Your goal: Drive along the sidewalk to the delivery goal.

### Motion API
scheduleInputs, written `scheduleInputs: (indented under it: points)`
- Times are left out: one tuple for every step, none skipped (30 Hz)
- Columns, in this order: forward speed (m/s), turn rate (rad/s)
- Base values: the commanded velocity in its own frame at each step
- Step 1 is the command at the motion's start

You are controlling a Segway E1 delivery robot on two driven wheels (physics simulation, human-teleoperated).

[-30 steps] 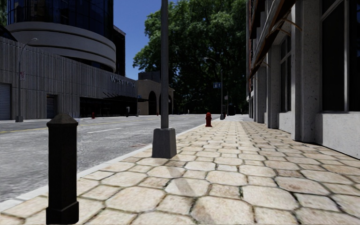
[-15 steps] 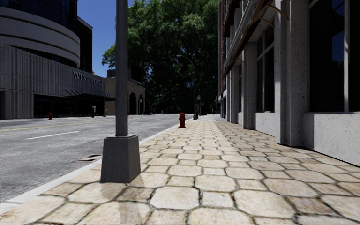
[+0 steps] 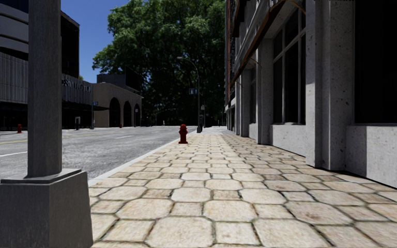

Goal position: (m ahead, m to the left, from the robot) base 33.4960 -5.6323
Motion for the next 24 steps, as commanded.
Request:
scheduleInputs:
  points:
    - [2.0, 0.0]
    - [2.0, 0.0]
    - [2.0, 0.0]
    - [2.0, 0.0]
    - [2.0, 0.0]
    - [2.0, 0.0]
    - [2.0, 0.0]
    - [2.0, 0.0]
    - [2.0, 0.0]
    - [2.0, 0.0]
    - [2.0, 0.0]
    - [2.0, 0.0]
    - [2.0, 0.0]
    - [2.0, 0.0]
    - [2.0, 0.0]
    - [2.0, 0.0]
    - [2.0, 0.0]
    - [2.0, 0.0]
    - [2.0, 0.0]
    - [2.0, 0.0]
    - [2.0, 0.0]
    - [2.0, 0.0]
    - [2.0, 0.0]
    - [2.0, 0.0]
